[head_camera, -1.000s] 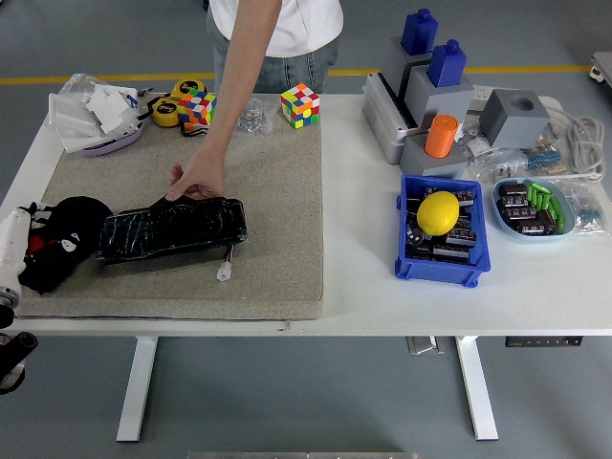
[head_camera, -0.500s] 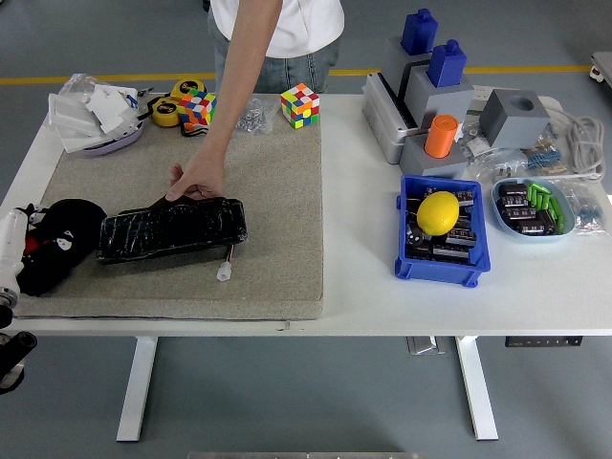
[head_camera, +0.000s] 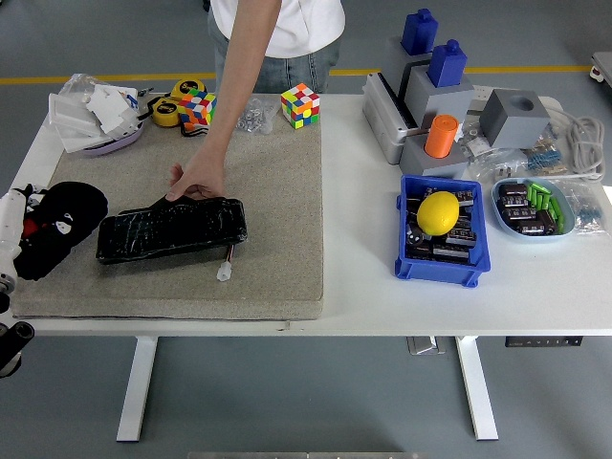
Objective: Pick the rag up,wipe the panel,place it on the desk
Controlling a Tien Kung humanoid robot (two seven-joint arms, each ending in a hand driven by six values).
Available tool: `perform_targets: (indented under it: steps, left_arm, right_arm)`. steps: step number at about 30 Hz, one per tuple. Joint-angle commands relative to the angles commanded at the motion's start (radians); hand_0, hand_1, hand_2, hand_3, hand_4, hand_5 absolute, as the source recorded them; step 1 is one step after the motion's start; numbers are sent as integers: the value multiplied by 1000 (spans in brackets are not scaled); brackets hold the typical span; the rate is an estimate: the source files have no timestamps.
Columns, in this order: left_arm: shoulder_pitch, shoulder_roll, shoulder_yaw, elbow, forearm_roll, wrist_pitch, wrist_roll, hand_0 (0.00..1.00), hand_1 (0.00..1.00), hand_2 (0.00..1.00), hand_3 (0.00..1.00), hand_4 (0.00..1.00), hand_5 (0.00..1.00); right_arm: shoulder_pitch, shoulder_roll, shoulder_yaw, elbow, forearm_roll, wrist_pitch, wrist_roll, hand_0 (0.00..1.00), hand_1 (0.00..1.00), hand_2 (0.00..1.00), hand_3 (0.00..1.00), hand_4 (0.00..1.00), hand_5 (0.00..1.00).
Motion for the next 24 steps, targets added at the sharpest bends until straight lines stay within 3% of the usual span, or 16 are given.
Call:
perform_targets:
  steps: [7,12,24]
  left_arm:
    - [28,3,-53,-107,104,0,70,185,67,255,558,536,210]
    - [43,4,-51,-154,127,0,90,186,67,250,559,530,201]
    - [37,-6,11,-164,114,0,96,188,66,246,558,522,199]
  right_arm:
    - [-1,-1,-2,-2,1,1,1,744,647,693,594,961,584]
    - [-1,-1,-1,-2,-1,1,2,744,647,693,594,961,585]
    - [2,-4,-5,-2,-1,1,2,744,647,693,594,961,583]
